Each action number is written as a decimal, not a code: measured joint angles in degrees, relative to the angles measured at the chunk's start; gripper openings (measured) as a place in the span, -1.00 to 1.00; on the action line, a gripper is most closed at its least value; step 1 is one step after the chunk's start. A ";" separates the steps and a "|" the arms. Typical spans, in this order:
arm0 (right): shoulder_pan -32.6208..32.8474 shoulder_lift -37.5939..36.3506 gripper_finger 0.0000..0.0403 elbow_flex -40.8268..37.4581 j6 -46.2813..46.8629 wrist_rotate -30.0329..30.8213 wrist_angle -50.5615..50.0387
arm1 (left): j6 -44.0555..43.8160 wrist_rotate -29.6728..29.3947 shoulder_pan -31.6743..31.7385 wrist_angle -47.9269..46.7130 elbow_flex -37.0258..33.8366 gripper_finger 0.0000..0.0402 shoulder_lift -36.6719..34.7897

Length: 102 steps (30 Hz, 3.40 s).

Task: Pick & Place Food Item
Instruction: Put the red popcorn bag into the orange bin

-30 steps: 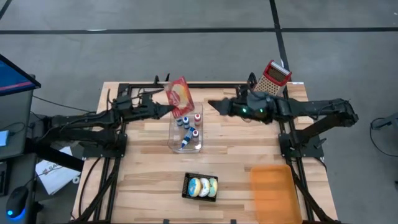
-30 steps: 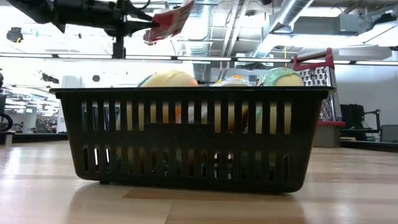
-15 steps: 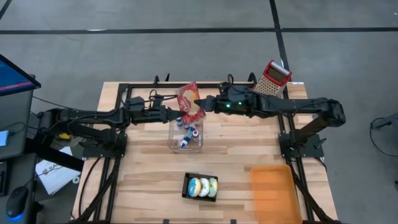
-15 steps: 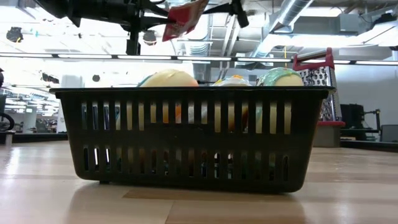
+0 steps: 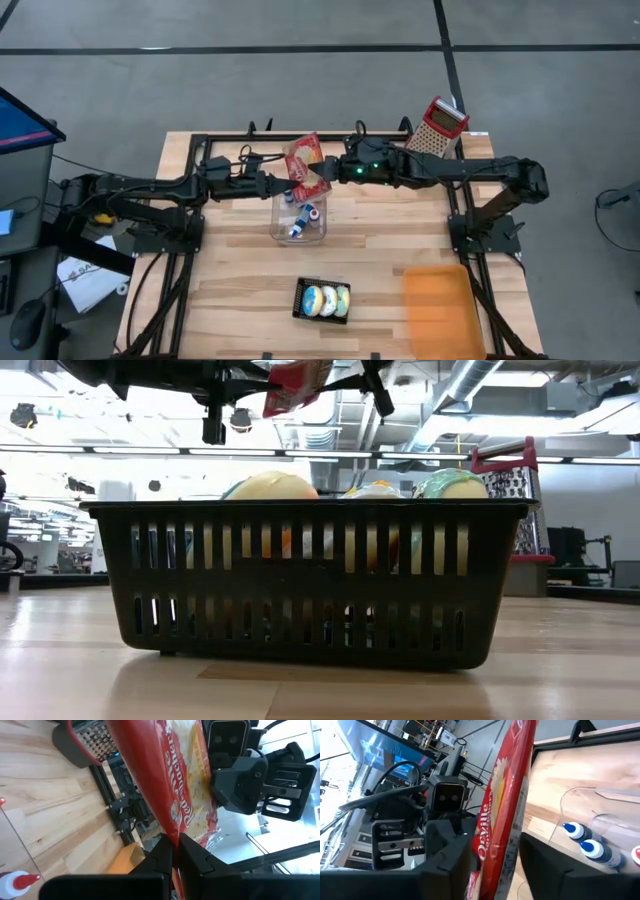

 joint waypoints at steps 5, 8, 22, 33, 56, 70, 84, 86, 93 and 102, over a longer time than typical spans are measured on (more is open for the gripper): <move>0.02 -0.01 -0.59 0.00 -0.65 0.02 0.19 | 0.03 -0.27 0.00 0.05 0.00 -0.98 -0.01; 0.02 -0.01 -0.85 0.00 -1.63 0.07 0.47 | 0.58 -0.39 0.00 0.15 0.00 -0.95 -0.04; -0.19 -0.02 -0.95 0.09 -4.17 1.48 1.04 | 9.26 1.58 0.00 -2.57 -0.02 -0.48 -4.34; 0.41 -2.00 -0.96 0.04 -4.83 1.62 -12.71 | 19.87 -6.82 0.11 -22.28 -0.04 -0.20 -17.75; 54.95 -7.31 -0.96 0.02 67.40 22.07 -59.68 | 24.14 -10.21 2.71 -27.43 -0.07 -0.18 -22.95; 69.43 -5.95 -0.96 0.02 62.13 16.04 -61.14 | 19.43 -10.26 2.71 -25.13 -0.04 -0.28 -20.83; 68.78 -19.70 -0.95 -0.70 19.49 -8.24 -66.14 | 17.75 -10.49 2.05 -16.68 -0.04 -0.30 -15.45; 65.72 -22.09 -0.95 -3.21 13.58 -12.04 -64.77 | 17.79 -10.49 1.62 -16.68 -0.04 -0.30 -15.31; 53.01 -26.22 -0.95 -17.04 -2.52 -31.67 -48.52 | 17.88 -10.52 -0.21 -16.66 -0.04 -0.30 -15.32; 44.08 -25.06 -0.95 -32.77 -12.80 -43.67 -36.01 | 17.90 -10.64 -3.19 -16.72 -0.04 -0.30 -15.34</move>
